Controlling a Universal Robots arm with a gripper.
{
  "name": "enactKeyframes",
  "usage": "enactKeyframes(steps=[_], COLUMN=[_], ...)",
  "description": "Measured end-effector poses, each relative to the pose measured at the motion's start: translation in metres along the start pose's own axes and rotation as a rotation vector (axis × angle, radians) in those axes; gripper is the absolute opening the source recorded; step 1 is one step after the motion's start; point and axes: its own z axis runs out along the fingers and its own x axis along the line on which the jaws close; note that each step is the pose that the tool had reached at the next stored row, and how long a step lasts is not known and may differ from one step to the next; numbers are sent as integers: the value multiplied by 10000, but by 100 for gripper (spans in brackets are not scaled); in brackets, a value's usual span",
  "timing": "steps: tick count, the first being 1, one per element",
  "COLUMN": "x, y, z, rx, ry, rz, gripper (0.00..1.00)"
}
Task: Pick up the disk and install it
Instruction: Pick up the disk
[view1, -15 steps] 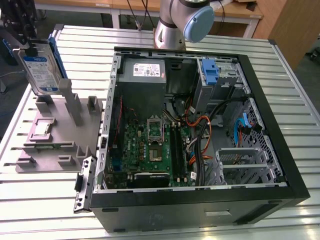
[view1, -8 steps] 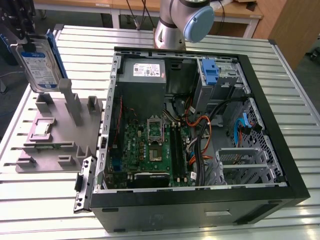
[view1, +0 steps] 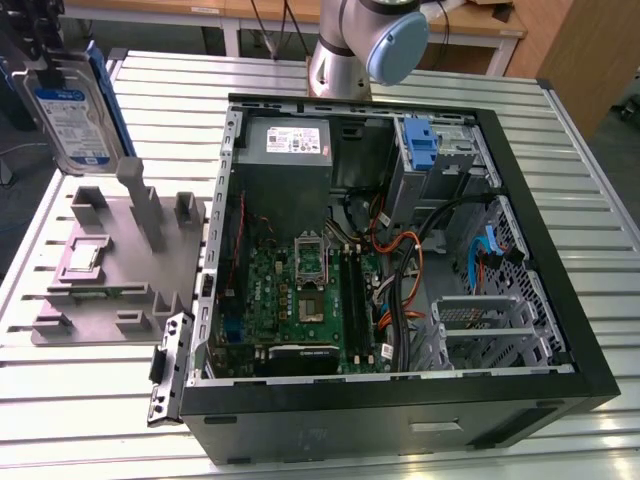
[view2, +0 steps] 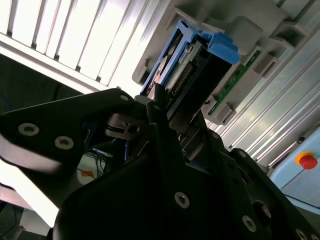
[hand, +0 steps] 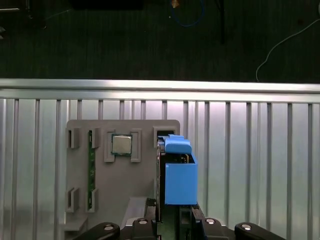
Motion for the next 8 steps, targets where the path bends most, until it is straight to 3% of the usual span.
enactKeyframes(steps=[8], x=[-3], y=[-7], z=[-170], rx=[0], ry=[0], rz=[0], gripper=[35])
